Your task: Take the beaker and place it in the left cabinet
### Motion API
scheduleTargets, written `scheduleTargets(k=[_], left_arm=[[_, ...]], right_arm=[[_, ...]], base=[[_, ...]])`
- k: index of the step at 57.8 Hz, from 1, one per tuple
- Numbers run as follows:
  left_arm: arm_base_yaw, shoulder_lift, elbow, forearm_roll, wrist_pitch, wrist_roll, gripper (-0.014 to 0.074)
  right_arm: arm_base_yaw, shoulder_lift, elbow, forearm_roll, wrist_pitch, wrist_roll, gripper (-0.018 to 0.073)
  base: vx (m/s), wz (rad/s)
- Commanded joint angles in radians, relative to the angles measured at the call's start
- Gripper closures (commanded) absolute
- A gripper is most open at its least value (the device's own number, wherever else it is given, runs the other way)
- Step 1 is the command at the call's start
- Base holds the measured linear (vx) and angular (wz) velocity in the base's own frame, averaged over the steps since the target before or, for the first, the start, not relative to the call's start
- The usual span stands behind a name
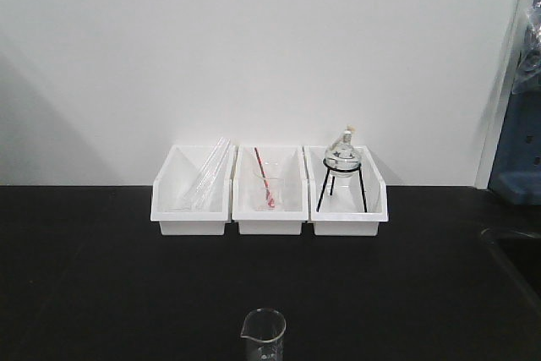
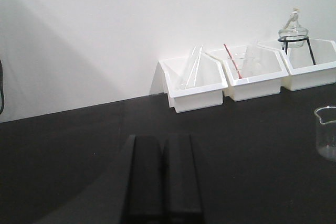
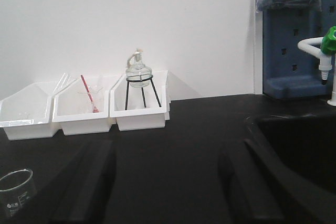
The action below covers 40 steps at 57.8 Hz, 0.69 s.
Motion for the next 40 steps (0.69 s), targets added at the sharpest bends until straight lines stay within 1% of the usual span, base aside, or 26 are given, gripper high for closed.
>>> scheduleTargets(k=[1, 10, 20, 25, 29, 31, 36, 40], left_arm=[[-0.001, -0.018, 0.016, -0.003, -0.083, -0.003, 0.0595], [-0.001, -0.018, 0.016, -0.003, -0.083, -0.003, 0.0595], [-0.001, -0.018, 0.016, -0.003, -0.083, -0.003, 0.0595], [-0.001, -0.018, 0.016, -0.003, -0.083, -0.003, 0.0595], [-0.001, -0.018, 0.016, -0.003, -0.083, -0.003, 0.0595], [-0.001, -0.018, 0.016, -0.003, -0.083, -0.003, 0.0595], [-0.001, -0.018, 0.016, -0.003, -0.083, -0.003, 0.0595], [-0.001, -0.018, 0.016, -0.003, -0.083, -0.003, 0.0595]], right_arm=[[-0.003, 0.026, -0.032, -0.011, -0.118, 0.000, -0.0002], [-0.003, 0.125, -0.032, -0.011, -0.230, -0.001, -0.0003], [-0.001, 0.362, -0.036, -0.030, -0.378, -0.001, -0.0003], [-0.001, 0.492, -0.036, -0.050, -0.494, 0.003, -0.0003], [-0.001, 0.615, -0.036, -0.097, -0.604, 0.013, -0.0003], [-0.001, 0.665, -0.036, -0.137, -0.656, 0.021, -0.0003], [-0.001, 0.815, -0.036, -0.260, -0.828, 0.089, -0.0002], [-0.001, 0.929, -0.037, -0.389, -0.959, 0.154, -0.0002]], base=[[0.00, 0.00], [0.00, 0.00], [0.00, 0.00], [0.00, 0.00], [0.00, 0.00], [0.00, 0.00], [0.00, 0.00], [0.00, 0.00]])
